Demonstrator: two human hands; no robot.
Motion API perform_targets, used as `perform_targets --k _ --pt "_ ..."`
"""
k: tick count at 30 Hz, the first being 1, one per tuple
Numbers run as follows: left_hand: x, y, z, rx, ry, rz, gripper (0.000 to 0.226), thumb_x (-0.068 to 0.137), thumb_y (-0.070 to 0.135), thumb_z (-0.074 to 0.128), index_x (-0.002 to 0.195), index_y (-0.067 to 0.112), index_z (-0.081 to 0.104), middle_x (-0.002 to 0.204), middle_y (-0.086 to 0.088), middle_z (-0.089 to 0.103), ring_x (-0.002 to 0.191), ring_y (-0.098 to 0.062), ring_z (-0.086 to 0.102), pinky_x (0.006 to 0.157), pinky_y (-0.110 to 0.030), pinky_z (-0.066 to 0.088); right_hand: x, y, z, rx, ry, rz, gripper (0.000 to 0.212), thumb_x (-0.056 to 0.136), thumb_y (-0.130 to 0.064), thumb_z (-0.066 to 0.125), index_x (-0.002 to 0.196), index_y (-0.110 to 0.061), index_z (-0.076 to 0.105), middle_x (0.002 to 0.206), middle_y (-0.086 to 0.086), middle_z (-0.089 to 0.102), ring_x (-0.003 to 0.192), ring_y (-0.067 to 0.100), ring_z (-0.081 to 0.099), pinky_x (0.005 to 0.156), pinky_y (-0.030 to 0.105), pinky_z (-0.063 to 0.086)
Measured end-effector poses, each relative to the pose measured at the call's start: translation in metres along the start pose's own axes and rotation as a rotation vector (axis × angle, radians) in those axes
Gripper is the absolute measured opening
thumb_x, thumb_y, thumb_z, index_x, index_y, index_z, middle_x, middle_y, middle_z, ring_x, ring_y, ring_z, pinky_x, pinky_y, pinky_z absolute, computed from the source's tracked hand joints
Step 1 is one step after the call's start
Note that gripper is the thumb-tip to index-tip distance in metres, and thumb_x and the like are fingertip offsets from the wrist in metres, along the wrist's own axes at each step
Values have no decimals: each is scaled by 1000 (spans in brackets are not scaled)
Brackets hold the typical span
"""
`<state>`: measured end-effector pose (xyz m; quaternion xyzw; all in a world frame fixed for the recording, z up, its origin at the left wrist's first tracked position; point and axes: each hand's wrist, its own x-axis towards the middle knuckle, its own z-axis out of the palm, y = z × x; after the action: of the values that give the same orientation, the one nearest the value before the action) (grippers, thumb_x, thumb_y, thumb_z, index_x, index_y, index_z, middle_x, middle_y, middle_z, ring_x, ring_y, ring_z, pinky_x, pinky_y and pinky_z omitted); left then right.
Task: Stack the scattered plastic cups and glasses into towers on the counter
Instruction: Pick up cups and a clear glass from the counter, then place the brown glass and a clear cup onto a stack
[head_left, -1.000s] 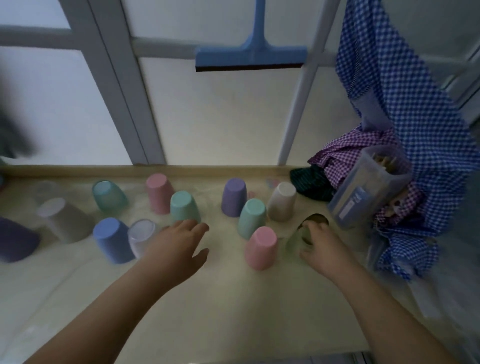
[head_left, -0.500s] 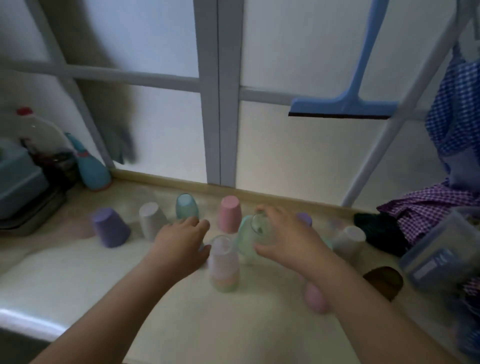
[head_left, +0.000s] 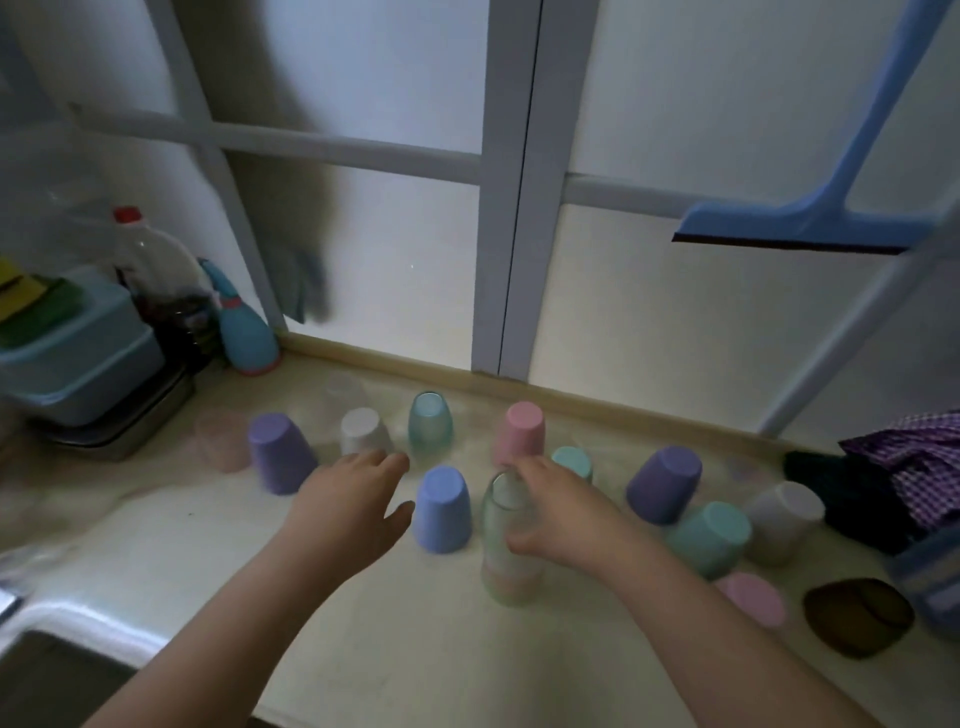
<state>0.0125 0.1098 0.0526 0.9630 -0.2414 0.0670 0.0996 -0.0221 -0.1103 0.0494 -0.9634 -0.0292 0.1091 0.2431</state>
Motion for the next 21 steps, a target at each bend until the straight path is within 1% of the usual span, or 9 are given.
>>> perform_targets --k 2,5,7,9,11,13,16,18,21 --pt "12 10 -5 -42 10 38 36 80 35 57 110 16 55 101 -7 63 91 -33 61 65 -35 44 -5 6 -4 32 4 16 81 69 -27 70 139 -29 28 142 -2 39 125 18 44 99 26 38" --pt "34 39 -13 -91 24 125 37 82 36 56 113 15 54 105 -7 62 95 -32 59 71 -35 44 -20 24 -13 24 83 62 83 68 -35 73 139 -26 29 142 -1 39 129 17 40 106 30 35" --pt "47 67 -17 -98 58 231 36 83 37 54 112 16 54 105 -6 62 94 -31 60 68 -35 43 -36 44 -22 33 159 117 77 71 -34 71 137 -22 33 140 1 42 128 17 42 106 26 33" --pt "56 99 -15 -140 90 337 32 83 36 52 107 15 56 101 -6 63 90 -31 61 61 -33 37 -58 68 -31 35 209 222 70 76 -34 69 136 -19 36 138 4 44 125 20 45 104 28 35" --pt "61 132 -7 -194 61 423 32 82 36 51 107 16 56 103 -5 62 91 -30 61 63 -34 43 -84 94 -37 45 244 346 66 78 -34 67 135 -18 37 141 5 41 125 21 44 105 32 37" --pt "64 164 5 -168 9 550 37 75 42 45 98 17 60 89 -5 67 76 -29 65 59 -36 53 -112 122 -41 71 284 447 64 79 -29 66 135 -18 38 141 6 41 126 22 43 106 33 37" --pt "65 207 29 -120 -93 650 32 67 41 53 86 16 60 71 -4 66 60 -28 65 46 -33 51 -154 158 -42 68 284 573 62 82 -30 63 137 -18 36 141 6 41 127 21 42 104 32 37" --pt "63 231 45 -134 -169 680 32 69 36 62 92 14 59 78 -8 66 68 -32 66 53 -36 51 -176 182 -40 54 289 655 63 81 -35 64 136 -18 37 139 6 43 124 23 45 101 32 39" --pt "62 258 65 -140 -196 653 40 81 38 55 115 15 52 106 -9 61 98 -31 59 75 -39 48 -190 216 -39 28 300 749 64 79 -32 65 135 -18 36 137 9 44 121 26 46 102 33 39"
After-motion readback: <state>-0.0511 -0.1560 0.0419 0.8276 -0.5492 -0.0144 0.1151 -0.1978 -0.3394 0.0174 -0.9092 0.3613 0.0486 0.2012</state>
